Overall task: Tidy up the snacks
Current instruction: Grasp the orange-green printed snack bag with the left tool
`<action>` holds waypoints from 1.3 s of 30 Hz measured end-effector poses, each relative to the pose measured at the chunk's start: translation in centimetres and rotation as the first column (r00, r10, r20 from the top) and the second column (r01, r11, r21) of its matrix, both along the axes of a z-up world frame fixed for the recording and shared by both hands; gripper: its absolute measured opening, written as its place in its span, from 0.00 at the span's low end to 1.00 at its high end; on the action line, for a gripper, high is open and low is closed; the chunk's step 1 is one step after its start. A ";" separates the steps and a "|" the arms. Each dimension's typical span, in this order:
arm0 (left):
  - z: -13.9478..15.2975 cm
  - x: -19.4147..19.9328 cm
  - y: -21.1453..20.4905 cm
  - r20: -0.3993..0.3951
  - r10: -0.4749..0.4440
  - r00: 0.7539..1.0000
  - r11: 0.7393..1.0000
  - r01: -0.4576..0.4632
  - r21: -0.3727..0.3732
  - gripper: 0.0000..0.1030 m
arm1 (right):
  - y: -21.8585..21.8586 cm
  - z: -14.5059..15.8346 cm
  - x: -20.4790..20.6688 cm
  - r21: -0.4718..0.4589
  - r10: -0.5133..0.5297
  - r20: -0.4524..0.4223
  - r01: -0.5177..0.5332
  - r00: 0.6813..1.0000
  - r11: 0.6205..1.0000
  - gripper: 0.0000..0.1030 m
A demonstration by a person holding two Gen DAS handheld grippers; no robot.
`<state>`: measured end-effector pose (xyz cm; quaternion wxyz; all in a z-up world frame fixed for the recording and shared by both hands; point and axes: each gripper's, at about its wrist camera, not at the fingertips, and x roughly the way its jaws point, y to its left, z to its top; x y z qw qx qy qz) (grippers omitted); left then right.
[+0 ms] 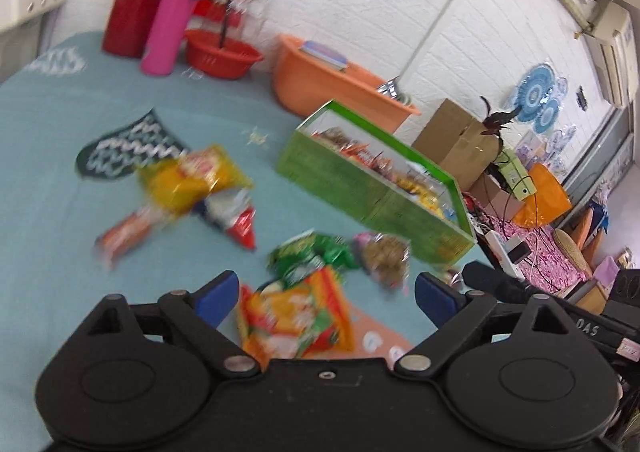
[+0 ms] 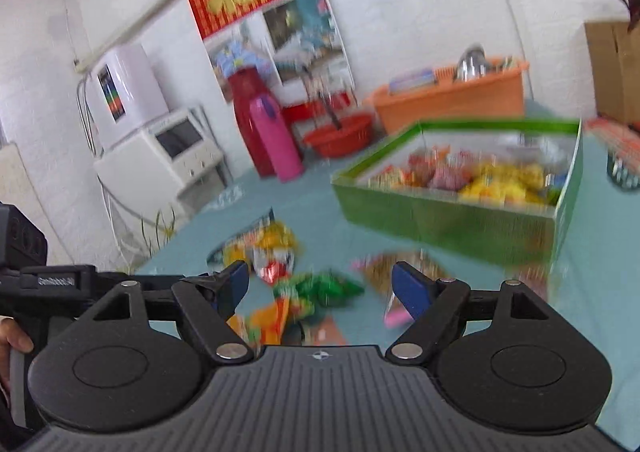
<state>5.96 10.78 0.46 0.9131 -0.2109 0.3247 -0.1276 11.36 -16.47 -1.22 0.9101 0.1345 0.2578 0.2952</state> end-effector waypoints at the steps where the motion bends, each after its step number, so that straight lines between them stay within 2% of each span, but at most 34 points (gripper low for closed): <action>1: -0.6 -0.2 0.5 -0.018 0.008 1.000 1.000 -0.008 -0.019 1.00 | 0.4 -0.7 0.1 -0.003 0.010 -0.031 -0.010 0.999 1.000 1.00; 4: -2.3 -0.5 1.6 -0.047 0.021 0.999 0.997 -0.024 -0.073 1.00 | 2.0 -2.7 -0.2 -0.031 0.059 -0.091 -0.062 0.994 0.998 1.00; 9: -3.6 -0.2 2.5 -0.043 0.021 0.999 0.989 -0.027 -0.143 1.00 | 4.6 -3.6 -0.5 -0.073 0.141 -0.110 -0.150 0.984 0.986 1.00; 11: -3.7 0.1 2.7 -0.037 0.014 0.999 0.988 -0.020 -0.153 1.00 | 5.2 -3.7 -0.4 -0.081 0.161 -0.118 -0.171 0.980 0.982 1.00; 13: -4.0 0.2 2.6 -0.029 0.004 1.000 0.989 -0.008 -0.150 0.92 | 5.8 -3.9 -0.1 -0.089 0.165 -0.128 -0.177 0.978 0.980 0.99; 16: -4.3 0.3 2.5 -0.026 -0.010 1.000 0.990 0.006 -0.140 0.90 | 6.2 -4.1 0.3 -0.082 0.173 -0.138 -0.186 0.975 0.979 0.96; 18: -4.5 0.4 2.7 -0.032 -0.016 0.999 0.989 0.011 -0.151 0.89 | 6.4 -4.2 0.6 -0.082 0.181 -0.137 -0.193 0.974 0.978 0.91; 21: -5.0 0.8 2.8 -0.045 -0.025 0.999 0.984 0.017 -0.178 0.75 | 6.9 -4.3 1.1 -0.085 0.183 -0.142 -0.196 0.973 0.977 0.83; 25: -5.4 0.9 2.5 -0.051 -0.037 0.998 0.983 0.027 -0.182 0.73 | 7.2 -4.6 1.2 -0.082 0.197 -0.144 -0.211 0.970 0.974 0.78; 26: -5.6 1.0 2.5 -0.056 -0.035 0.998 0.983 0.024 -0.181 0.73 | 7.3 -4.7 1.2 -0.083 0.199 -0.143 -0.212 0.970 0.974 0.72; 27: -5.7 1.1 2.5 -0.063 -0.035 0.997 0.983 0.023 -0.183 0.73 | 7.4 -4.8 1.3 -0.083 0.204 -0.143 -0.217 0.968 0.973 0.60; 29: -6.0 1.2 2.5 -0.068 -0.026 0.997 0.984 0.013 -0.178 0.57 | 7.4 -5.0 1.3 -0.075 0.210 -0.145 -0.222 0.967 0.972 0.51; 30: -6.1 1.1 2.5 -0.070 -0.025 0.997 0.984 0.012 -0.180 0.57 | 7.4 -5.0 1.2 -0.079 0.207 -0.141 -0.219 0.968 0.972 0.44; 33: -6.0 0.9 2.4 -0.078 -0.024 0.997 0.985 0.010 -0.173 0.50 | 7.1 -4.9 0.9 -0.089 0.210 -0.128 -0.222 0.969 0.971 0.33; 37: -5.6 0.6 2.0 -0.073 -0.026 0.997 0.985 0.014 -0.171 0.38 | 6.4 -4.7 0.6 -0.070 0.199 -0.116 -0.208 0.973 0.976 0.30; 39: -5.1 0.3 1.7 -0.061 -0.027 0.998 0.986 0.017 -0.165 0.38 | 6.1 -4.3 0.1 -0.066 0.198 -0.102 -0.205 0.975 0.977 0.29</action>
